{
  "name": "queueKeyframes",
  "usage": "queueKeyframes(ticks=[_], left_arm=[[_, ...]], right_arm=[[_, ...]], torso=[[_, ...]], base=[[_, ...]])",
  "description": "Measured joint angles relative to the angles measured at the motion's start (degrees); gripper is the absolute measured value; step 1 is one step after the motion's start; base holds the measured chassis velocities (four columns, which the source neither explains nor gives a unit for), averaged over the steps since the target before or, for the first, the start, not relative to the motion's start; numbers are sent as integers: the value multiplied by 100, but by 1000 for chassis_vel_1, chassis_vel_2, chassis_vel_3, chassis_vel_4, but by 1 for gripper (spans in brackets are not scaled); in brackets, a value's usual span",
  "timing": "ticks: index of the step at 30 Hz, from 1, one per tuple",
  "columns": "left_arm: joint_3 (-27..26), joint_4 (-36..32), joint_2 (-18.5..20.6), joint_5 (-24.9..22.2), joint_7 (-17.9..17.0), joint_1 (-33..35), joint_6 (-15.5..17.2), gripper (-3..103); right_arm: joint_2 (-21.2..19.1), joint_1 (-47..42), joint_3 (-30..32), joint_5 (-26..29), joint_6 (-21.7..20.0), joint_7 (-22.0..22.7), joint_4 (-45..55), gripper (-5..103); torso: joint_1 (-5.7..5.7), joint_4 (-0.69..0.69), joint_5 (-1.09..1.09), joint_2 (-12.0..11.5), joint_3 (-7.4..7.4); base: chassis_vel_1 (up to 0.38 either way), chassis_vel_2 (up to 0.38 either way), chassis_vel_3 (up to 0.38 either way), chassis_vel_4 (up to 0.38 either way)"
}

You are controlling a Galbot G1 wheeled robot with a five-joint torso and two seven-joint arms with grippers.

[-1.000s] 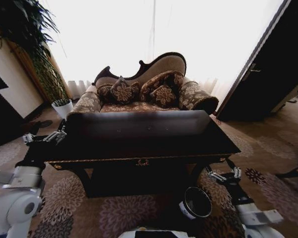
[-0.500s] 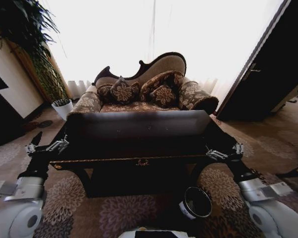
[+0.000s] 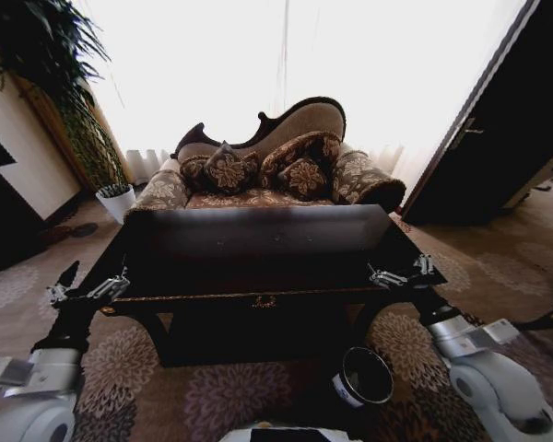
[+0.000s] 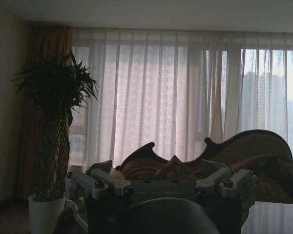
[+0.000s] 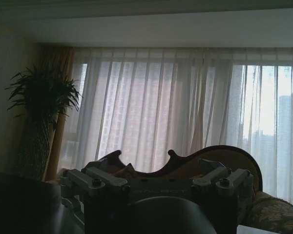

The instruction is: Move to the front of the table and place the trash on the table into the trash bin.

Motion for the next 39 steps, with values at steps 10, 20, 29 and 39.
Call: queueKeyframes(ticks=[10, 20, 29, 39], left_arm=[[77, 3, -27, 64, 12, -16, -11, 100], [126, 33, -2, 76, 19, -80, -11, 100], [128, 33, -5, 67, 20, -81, -16, 100], [191, 21, -40, 133, 21, -53, -16, 100]], right_arm=[[62, -11, -9, -14, 13, -100, 6, 100], [86, -66, 13, -14, 42, -164, 4, 100], [108, -77, 6, -34, 48, -191, 4, 100], [93, -31, -27, -37, 53, -235, -26, 100]], torso=[[3, 0, 0, -1, 1], [-1, 0, 2, 0, 0], [-1, 0, 1, 0, 0], [-3, 2, -2, 2, -1]], base=[[36, -34, -38, 43], [225, -220, -227, 213], [332, -340, -317, 322], [360, -370, -352, 364]])
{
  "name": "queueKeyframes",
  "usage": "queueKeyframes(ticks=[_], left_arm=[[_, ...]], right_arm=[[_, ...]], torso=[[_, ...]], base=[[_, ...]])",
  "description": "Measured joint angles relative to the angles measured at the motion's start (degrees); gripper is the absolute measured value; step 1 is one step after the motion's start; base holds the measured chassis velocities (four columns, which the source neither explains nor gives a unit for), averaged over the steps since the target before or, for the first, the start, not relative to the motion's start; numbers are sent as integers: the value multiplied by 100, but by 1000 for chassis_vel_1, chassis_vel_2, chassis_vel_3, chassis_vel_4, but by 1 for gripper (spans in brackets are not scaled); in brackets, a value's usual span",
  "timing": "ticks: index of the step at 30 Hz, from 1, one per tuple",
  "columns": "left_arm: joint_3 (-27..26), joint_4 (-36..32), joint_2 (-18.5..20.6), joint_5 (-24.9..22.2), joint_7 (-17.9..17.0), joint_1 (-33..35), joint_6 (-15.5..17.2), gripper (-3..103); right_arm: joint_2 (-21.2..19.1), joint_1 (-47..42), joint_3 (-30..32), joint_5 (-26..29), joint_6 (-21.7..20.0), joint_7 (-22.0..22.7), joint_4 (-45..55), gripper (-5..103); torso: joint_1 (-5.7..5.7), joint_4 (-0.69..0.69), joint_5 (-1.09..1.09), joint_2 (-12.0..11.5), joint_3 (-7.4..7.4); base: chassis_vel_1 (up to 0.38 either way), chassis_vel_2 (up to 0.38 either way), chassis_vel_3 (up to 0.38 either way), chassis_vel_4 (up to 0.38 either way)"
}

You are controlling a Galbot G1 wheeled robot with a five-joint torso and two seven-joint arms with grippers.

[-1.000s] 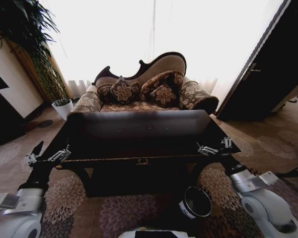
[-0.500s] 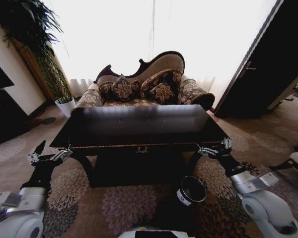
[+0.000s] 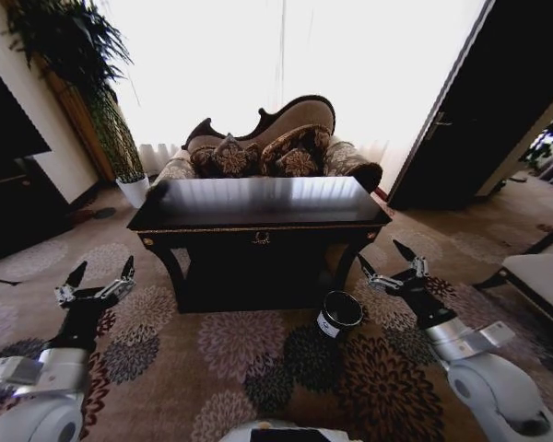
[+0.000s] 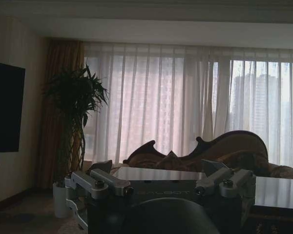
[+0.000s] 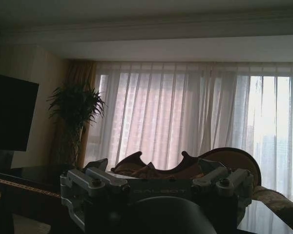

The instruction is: Move to the front of the table and place the trash on the table into the trash bin.

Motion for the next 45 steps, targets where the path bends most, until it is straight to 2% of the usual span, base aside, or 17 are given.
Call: queueKeyframes(ticks=[4, 7, 18, 45], left_arm=[[14, -2, -7, 16, 2, 8, 2, 100], [22, -3, -19, 29, 2, 10, 3, 100], [48, -5, -16, 48, 6, 13, 5, 100], [12, -25, 57, 44, 10, 24, 7, 100]], right_arm=[[-9, 12, -8, 0, 0, -16, -18, 100], [-10, 13, -13, -8, 4, -44, -21, 100], [37, -9, -71, -58, 107, -97, -54, 100], [62, -77, -48, -45, 269, -356, -88, 100]], torso=[[3, -4, 5, -1, 1], [3, -3, 0, -2, 1], [-4, -3, 1, 3, -2], [6, -2, 1, -3, 2]], base=[[354, -346, -366, 312], [329, -339, -338, 317], [284, -284, -278, 291], [4, 2, -7, 10]])
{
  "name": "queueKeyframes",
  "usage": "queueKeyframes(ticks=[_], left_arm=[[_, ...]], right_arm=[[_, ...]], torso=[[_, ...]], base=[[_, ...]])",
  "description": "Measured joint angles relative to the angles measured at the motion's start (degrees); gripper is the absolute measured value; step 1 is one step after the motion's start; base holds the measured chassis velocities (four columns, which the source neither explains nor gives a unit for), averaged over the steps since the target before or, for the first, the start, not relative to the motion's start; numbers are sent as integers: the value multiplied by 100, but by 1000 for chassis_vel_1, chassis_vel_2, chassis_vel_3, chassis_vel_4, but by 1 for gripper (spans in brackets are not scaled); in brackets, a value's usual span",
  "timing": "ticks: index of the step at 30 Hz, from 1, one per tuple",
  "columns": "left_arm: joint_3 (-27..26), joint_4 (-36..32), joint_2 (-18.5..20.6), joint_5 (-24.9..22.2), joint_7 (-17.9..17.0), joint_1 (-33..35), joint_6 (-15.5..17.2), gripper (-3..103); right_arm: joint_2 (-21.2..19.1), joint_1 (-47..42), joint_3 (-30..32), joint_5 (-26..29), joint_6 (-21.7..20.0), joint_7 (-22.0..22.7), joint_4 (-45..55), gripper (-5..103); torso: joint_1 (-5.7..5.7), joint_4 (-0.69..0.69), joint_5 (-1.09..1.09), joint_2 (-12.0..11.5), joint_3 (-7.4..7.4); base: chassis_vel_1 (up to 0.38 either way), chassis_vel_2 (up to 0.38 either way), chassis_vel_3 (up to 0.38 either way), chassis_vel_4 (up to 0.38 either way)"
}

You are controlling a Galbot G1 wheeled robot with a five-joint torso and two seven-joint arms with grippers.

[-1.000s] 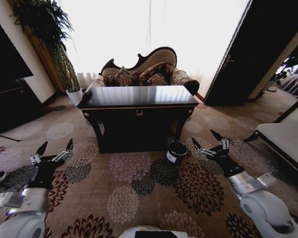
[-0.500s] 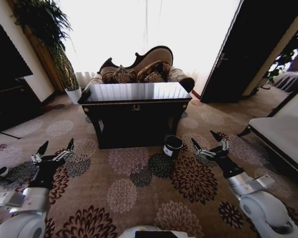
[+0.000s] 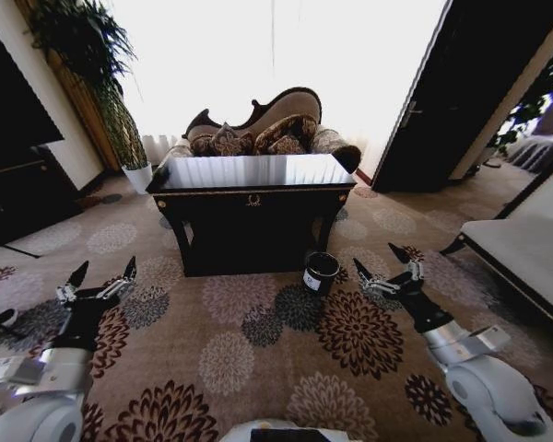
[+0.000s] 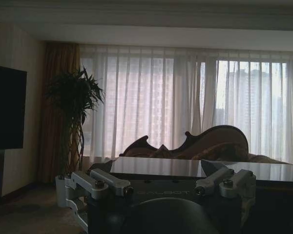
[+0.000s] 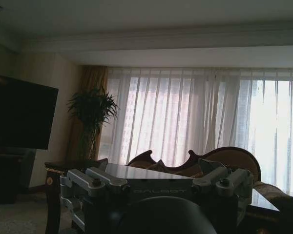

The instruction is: Move to the front of the table and place the trash on the table into the trash bin.

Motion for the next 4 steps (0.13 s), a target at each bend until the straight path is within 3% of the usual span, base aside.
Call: queueKeyframes(ticks=[4], left_arm=[[1, 0, 0, -1, 0, -5, -1, 100]], right_arm=[[12, -13, -1, -10, 8, -9, -3, 100]], torso=[[-4, -1, 1, 1, -1]], base=[[116, -92, -105, 95]])
